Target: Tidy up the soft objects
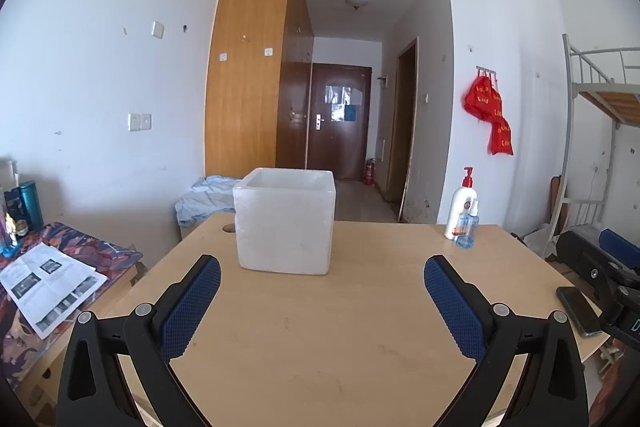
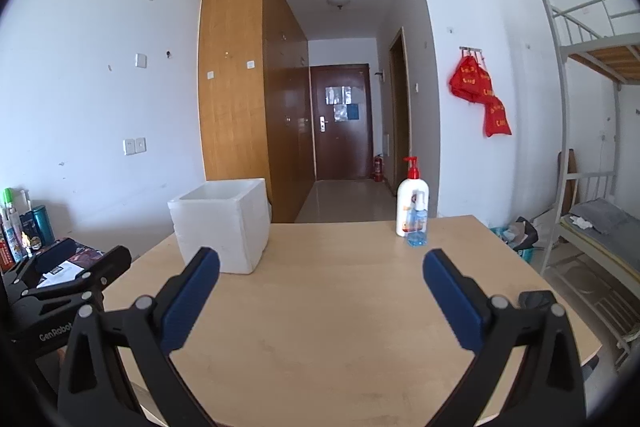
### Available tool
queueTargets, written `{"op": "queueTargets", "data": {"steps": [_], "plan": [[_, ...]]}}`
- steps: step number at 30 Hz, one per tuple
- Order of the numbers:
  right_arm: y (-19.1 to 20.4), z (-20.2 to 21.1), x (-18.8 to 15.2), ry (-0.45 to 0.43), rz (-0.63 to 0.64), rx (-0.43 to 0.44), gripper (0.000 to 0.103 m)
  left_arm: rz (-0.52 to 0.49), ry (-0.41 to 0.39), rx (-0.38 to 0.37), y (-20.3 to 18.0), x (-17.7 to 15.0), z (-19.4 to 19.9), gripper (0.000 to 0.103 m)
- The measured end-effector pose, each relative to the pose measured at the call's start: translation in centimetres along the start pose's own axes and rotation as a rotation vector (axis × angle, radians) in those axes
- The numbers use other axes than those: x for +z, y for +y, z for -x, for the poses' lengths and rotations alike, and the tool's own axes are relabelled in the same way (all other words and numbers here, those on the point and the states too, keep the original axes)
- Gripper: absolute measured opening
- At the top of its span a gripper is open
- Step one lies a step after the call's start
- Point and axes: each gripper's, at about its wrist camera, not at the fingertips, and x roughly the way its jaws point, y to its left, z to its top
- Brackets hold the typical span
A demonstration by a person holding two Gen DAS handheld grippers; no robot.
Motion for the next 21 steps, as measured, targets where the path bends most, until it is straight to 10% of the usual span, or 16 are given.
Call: {"op": "queueTargets", "data": {"steps": [21], "plan": [[-0.6,-0.1,-0.5,0.012,-0.017,-0.003,0.103,-0.029,-0.038,0.011,-0.5,-0.1,1.4,0.102]]}}
